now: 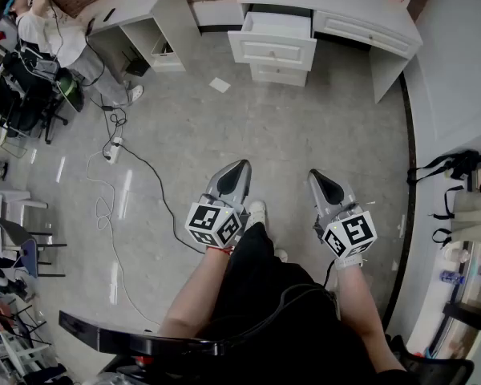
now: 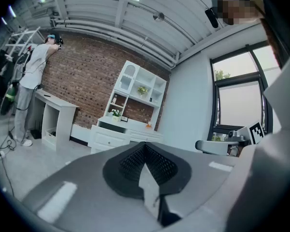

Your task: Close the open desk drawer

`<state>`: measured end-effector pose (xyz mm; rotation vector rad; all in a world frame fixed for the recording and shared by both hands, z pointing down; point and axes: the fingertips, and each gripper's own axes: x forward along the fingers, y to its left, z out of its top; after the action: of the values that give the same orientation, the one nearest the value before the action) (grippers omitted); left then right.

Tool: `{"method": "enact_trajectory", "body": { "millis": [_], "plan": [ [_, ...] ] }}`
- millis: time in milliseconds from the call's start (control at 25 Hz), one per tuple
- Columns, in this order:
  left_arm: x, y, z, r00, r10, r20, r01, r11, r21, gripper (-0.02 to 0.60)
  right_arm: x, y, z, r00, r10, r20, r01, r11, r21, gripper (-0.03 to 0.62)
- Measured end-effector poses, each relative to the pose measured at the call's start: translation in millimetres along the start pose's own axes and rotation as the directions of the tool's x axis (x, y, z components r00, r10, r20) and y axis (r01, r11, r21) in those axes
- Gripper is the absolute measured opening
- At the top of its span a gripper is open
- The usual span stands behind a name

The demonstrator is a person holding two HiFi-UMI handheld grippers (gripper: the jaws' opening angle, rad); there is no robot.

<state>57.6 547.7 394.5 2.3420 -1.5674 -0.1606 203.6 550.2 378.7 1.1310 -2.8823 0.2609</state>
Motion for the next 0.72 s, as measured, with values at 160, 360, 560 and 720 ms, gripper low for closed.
{"method": "enact_trajectory", "body": {
  "millis": [160, 360, 560, 720],
  "plan": [
    [24, 20, 12, 1.0, -0.014, -0.015, 0.014, 1.0, 0.012, 0.003, 31, -13, 3, 1.0, -0.004, -0.005, 0.004, 1.0, 0.014, 0.002],
    [55, 43, 19, 0.999, -0.027, -0.026, 0.027, 1.0, 0.01, 0.003, 67, -31, 2, 1.0, -0.003, -0.024, 0.004, 1.0, 0.024, 0.002],
    [82, 73, 26, 0.998, -0.041, -0.042, 0.041, 0.999, -0.003, 0.003, 104, -45, 3, 0.999, -0.016, -0.039, 0.018, 0.999, 0.03, 0.002],
    [103, 101, 37, 0.997, -0.053, -0.046, 0.053, 0.999, -0.007, 0.003, 135, -58, 7, 0.998, -0.046, -0.035, 0.047, 0.998, 0.043, 0.002]
  ]
}}
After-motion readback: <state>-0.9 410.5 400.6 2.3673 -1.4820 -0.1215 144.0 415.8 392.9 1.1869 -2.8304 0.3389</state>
